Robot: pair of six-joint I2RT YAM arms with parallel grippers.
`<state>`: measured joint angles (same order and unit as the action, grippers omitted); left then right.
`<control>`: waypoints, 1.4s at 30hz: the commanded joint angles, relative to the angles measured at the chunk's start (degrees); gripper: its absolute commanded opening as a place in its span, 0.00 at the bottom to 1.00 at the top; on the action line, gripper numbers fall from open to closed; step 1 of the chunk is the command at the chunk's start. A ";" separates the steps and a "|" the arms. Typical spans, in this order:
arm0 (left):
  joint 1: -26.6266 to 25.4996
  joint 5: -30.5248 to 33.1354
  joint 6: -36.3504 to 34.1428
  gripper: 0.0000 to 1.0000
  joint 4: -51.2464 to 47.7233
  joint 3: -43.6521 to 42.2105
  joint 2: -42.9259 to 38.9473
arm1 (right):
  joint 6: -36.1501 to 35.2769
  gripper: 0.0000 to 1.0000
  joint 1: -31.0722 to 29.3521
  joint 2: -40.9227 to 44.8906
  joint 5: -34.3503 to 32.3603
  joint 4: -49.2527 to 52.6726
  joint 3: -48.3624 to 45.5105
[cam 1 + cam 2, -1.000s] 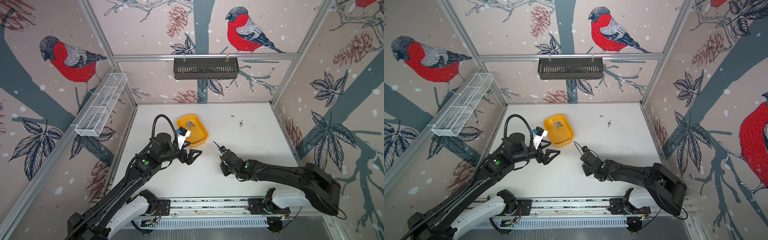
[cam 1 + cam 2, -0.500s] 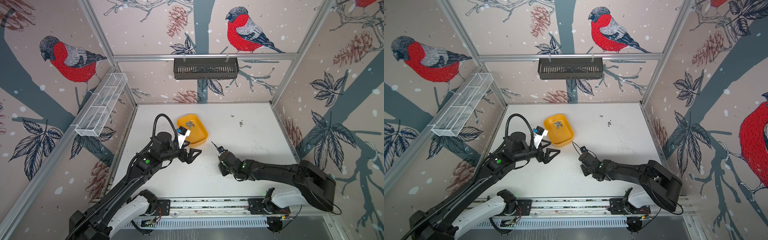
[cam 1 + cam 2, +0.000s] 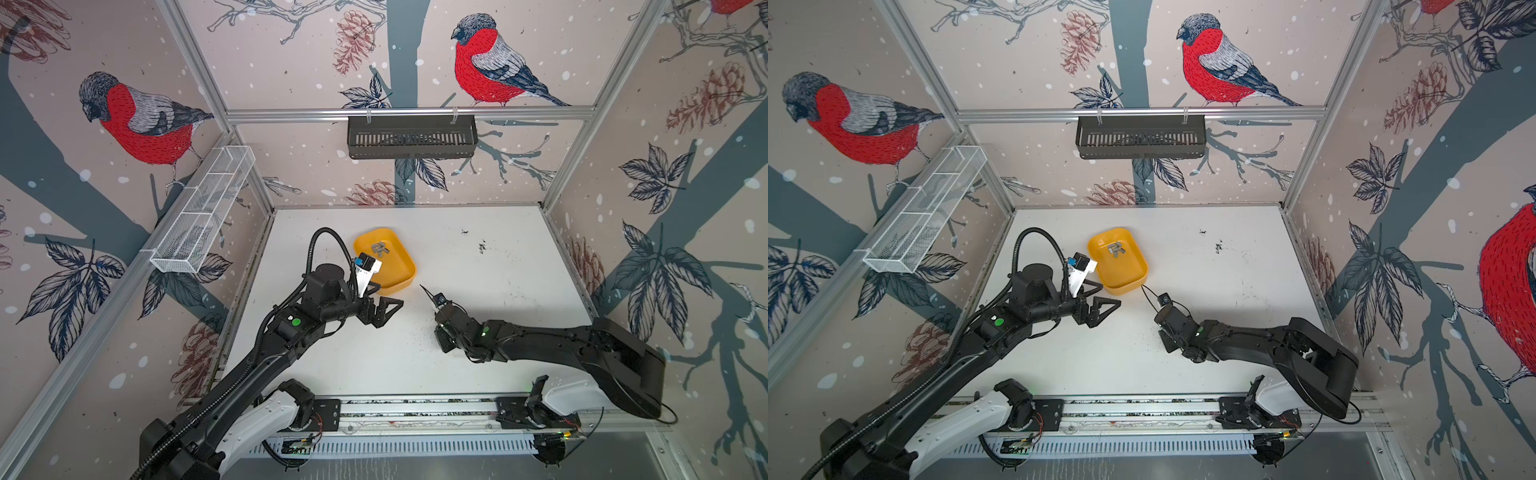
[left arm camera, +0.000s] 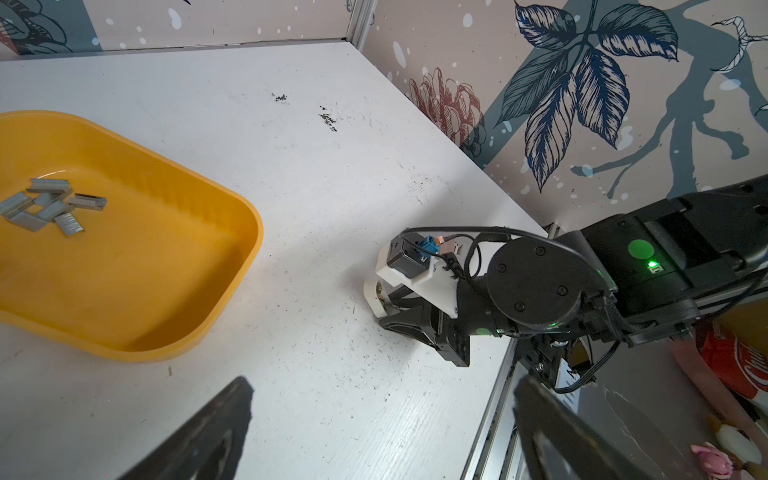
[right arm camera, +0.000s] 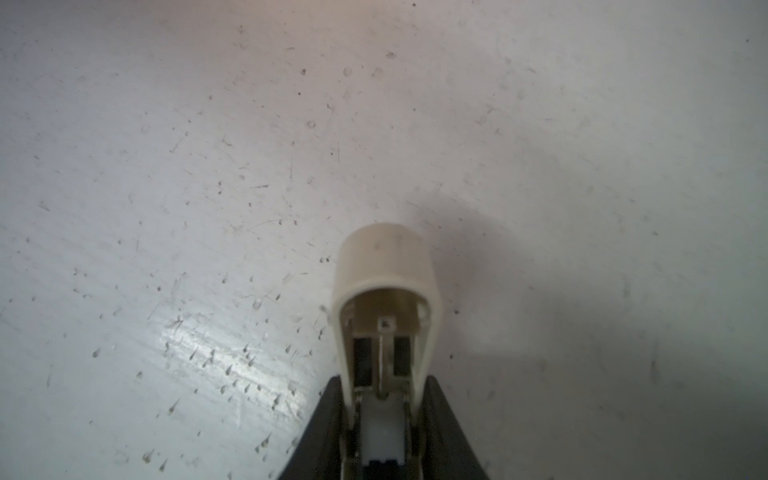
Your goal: Load the staples into the stapler
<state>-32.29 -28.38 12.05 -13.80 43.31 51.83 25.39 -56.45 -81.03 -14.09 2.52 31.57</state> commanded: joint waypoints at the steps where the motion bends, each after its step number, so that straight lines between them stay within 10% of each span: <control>1: 0.07 -0.43 -0.10 0.98 0.29 0.03 -0.15 | 0.98 0.28 -0.22 -0.01 -0.93 -1.54 -0.19; 42: 0.14 -0.54 0.03 0.98 0.53 -0.07 -0.81 | 5.11 0.38 0.21 1.05 -4.19 -1.82 -1.35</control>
<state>-32.25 -28.47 12.08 -13.80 43.29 51.20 30.02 -56.23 -80.01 -17.93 1.43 30.26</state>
